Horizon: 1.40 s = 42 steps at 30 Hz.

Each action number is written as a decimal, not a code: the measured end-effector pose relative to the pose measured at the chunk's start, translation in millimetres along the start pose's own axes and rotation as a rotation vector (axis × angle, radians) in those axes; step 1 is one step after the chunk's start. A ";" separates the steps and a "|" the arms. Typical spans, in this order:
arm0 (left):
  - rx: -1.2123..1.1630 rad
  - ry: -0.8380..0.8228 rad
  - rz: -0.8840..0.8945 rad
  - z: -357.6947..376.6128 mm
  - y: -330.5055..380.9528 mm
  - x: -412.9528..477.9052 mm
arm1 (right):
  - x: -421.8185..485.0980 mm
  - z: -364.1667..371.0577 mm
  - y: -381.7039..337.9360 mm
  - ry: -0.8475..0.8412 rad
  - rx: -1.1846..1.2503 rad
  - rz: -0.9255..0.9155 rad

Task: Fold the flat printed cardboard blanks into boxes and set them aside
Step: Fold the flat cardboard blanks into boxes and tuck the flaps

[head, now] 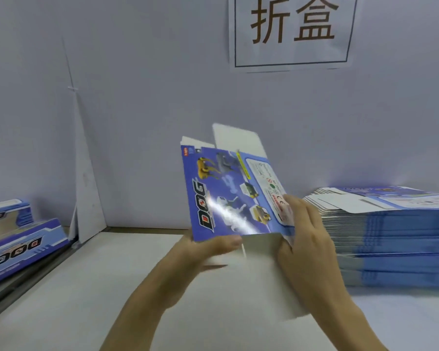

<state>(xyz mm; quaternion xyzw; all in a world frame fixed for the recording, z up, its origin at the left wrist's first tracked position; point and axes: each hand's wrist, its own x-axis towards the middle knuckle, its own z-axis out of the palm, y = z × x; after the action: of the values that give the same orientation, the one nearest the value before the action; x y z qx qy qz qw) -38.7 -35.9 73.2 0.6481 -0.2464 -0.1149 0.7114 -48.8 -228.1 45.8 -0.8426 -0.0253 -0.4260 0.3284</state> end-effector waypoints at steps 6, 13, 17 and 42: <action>-0.483 -0.053 0.214 6.8 5.4 -5.0 | -6.8 7.0 -4.6 -0.012 0.056 -0.142; -0.483 -0.138 0.235 4.2 4.6 0.6 | -4.8 5.9 -12.5 0.113 0.255 -0.155; -0.448 -0.168 0.239 3.2 2.2 1.7 | -5.1 4.1 -13.0 0.000 0.269 -0.178; 0.200 0.020 0.097 -20.8 -3.5 2.1 | 10.7 -19.9 -24.2 -0.533 0.922 0.358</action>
<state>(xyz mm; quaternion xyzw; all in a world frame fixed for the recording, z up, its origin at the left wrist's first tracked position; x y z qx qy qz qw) -26.0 -19.4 69.5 0.7041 -0.2807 -0.0486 0.6504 -63.7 -223.1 74.9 -0.6815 -0.1475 -0.0808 0.7122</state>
